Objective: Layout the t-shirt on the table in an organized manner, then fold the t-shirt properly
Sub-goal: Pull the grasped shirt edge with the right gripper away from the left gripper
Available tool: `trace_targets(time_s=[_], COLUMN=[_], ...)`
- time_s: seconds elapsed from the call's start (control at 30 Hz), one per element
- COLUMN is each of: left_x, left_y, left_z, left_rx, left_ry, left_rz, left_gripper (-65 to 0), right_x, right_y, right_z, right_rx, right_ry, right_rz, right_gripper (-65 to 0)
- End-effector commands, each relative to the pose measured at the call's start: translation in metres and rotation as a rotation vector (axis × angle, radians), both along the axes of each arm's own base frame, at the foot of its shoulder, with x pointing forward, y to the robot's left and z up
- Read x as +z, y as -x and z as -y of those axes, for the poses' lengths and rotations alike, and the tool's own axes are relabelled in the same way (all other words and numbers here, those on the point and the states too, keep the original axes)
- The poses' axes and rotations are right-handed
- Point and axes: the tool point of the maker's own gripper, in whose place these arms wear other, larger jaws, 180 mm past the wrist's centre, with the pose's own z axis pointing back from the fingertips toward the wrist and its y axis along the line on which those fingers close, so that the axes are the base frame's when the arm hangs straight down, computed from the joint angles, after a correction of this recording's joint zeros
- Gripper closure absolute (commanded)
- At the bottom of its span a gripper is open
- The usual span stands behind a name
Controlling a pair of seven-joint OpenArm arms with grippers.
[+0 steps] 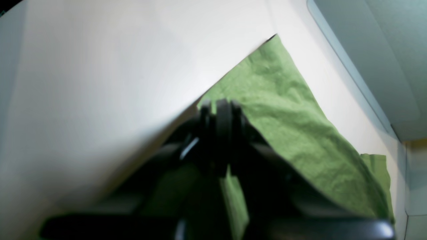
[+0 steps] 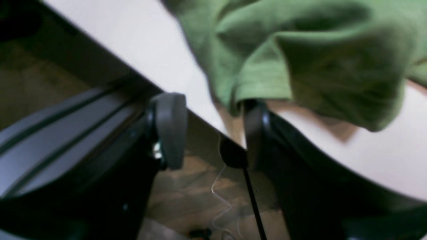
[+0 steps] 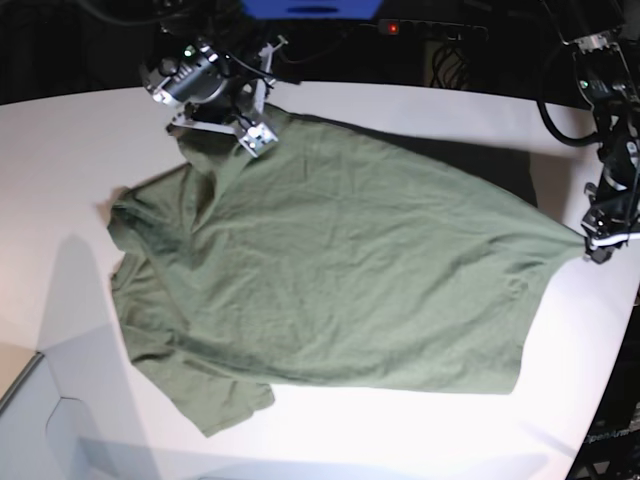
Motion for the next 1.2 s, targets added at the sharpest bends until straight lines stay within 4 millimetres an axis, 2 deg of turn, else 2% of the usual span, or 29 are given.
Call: trace_targets(time_s=[0.0,0.13,0.27,0.37,0.43,0.63,0.8,0.93,1.1,1.17], left_x=[0.014,0.013,0.013,0.008,0.006,0.003,0.004,0.004,-0.001,-0.001], left_y=[-0.004,-0.003,-0.003,0.002,0.004,0.006,0.006,0.006,0.012,0.012], left_z=[-0.006,-0.005,-0.005,-0.006,-0.006,-0.005,-0.006,-0.006,-0.007,-0.007], left_rx=[0.006,0.009,0.010,0.013,0.013,0.009,0.011,0.011,0.015,0.015], left_ry=[-0.019,-0.015,-0.014,-0.016,-0.017,-0.014,-0.014,-0.015,-0.018,-0.018], left_rz=[0.035,0.034,0.035,0.021,0.015,0.005,0.006,0.006,-0.009,-0.009], left_gripper=[-0.1,-0.1,-0.1,-0.1,-0.1,-0.1,-0.1,-0.1,-0.1,-0.1], right_x=[0.003,-0.002,0.002,0.011,0.020,0.046,0.048,0.039,0.016,0.010], right_y=[0.000,0.004,0.003,-0.012,-0.031,-0.101,-0.143,-0.158,-0.161,-0.164], right_z=[0.010,0.063,0.120,0.135,0.141,0.117,0.096,0.094,0.091,0.088], right_rx=[-0.036,-0.187,-0.355,-0.403,-0.400,-0.300,-0.205,-0.202,-0.186,-0.179], right_ry=[0.006,0.084,0.160,0.173,0.181,0.138,0.140,0.137,0.121,0.103], right_rz=[0.012,-0.006,0.008,0.051,0.099,0.238,0.222,0.164,0.087,0.086], right_gripper=[-29.4,-29.5,-29.7,-29.8,-29.8,-29.8,-29.8,-29.9,-35.6,-35.9])
